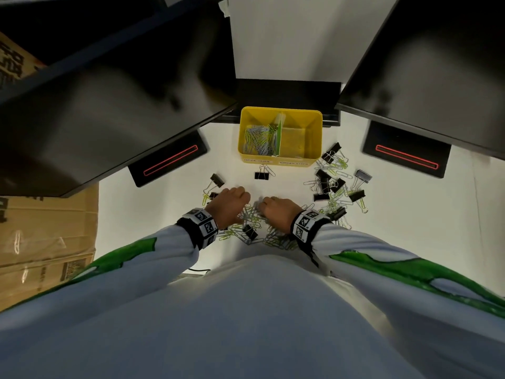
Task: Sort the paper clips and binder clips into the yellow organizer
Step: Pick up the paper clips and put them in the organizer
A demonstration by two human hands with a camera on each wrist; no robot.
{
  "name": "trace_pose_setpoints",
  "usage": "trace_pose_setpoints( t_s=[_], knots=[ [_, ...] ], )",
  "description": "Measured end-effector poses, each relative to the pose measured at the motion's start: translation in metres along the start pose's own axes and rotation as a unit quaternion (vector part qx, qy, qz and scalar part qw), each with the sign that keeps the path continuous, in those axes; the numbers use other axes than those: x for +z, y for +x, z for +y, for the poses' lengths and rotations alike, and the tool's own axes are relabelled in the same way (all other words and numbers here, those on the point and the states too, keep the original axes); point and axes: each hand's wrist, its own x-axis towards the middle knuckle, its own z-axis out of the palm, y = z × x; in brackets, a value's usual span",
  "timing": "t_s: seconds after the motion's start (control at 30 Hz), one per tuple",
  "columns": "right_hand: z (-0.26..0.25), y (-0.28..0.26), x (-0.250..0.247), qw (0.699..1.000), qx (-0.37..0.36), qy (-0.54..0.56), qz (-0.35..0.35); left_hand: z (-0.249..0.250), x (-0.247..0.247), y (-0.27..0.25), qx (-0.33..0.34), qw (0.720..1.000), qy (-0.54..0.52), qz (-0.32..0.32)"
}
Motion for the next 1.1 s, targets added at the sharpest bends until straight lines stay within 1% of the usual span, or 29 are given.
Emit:
trace_pose_setpoints(
  t_s=[0.17,0.27,0.33,0.37,0.43,0.5,0.53,0.6,0.67,0.7,0.73,0.8,0.83,0.9,0.97,1.03,1.1],
  knots=[
    [0.011,-0.005,-0.002,0.998,0.020,0.060,0.014,0.004,0.004,0.002,0.006,0.999,-0.043,0.001],
    [0.020,-0.012,-0.009,0.992,0.045,0.113,0.040,0.002,0.006,0.004,-0.012,0.993,-0.121,0.003],
    [0.029,-0.017,-0.018,0.983,0.049,0.159,0.076,-0.001,0.002,0.003,-0.028,0.983,-0.181,0.017],
    [0.034,-0.019,-0.025,0.977,0.047,0.181,0.097,-0.003,0.000,0.002,-0.043,0.975,-0.214,0.035],
    [0.040,-0.024,-0.042,0.964,0.037,0.213,0.155,-0.005,-0.009,-0.002,-0.085,0.947,-0.298,0.087],
    [0.042,-0.027,-0.067,0.943,0.034,0.246,0.222,-0.002,-0.028,-0.006,-0.113,0.909,-0.379,0.132],
    [0.042,-0.028,-0.081,0.927,0.039,0.275,0.253,0.000,-0.041,-0.008,-0.121,0.892,-0.409,0.149],
    [0.043,-0.024,-0.111,0.879,0.056,0.351,0.317,0.004,-0.071,-0.008,-0.133,0.859,-0.459,0.182],
    [0.044,-0.014,-0.139,0.825,0.077,0.409,0.383,0.002,-0.101,-0.002,-0.138,0.839,-0.480,0.216],
    [0.046,-0.007,-0.151,0.805,0.089,0.420,0.409,-0.001,-0.114,0.005,-0.143,0.830,-0.485,0.235],
    [0.048,0.002,-0.160,0.793,0.101,0.422,0.428,-0.006,-0.126,0.013,-0.149,0.821,-0.490,0.253],
    [0.054,0.020,-0.170,0.784,0.127,0.411,0.447,-0.015,-0.142,0.034,-0.165,0.806,-0.497,0.276],
    [0.058,0.029,-0.171,0.786,0.143,0.402,0.447,-0.019,-0.146,0.045,-0.175,0.803,-0.496,0.279],
    [0.068,0.043,-0.165,0.800,0.185,0.385,0.422,-0.025,-0.150,0.067,-0.197,0.811,-0.477,0.276],
    [0.076,0.050,-0.153,0.820,0.211,0.375,0.377,-0.027,-0.149,0.083,-0.213,0.832,-0.441,0.260],
    [0.078,0.049,-0.145,0.836,0.207,0.382,0.334,-0.025,-0.147,0.092,-0.224,0.858,-0.397,0.238],
    [0.076,0.040,-0.139,0.846,0.196,0.379,0.319,-0.021,-0.145,0.092,-0.223,0.881,-0.348,0.230]
  ],
)
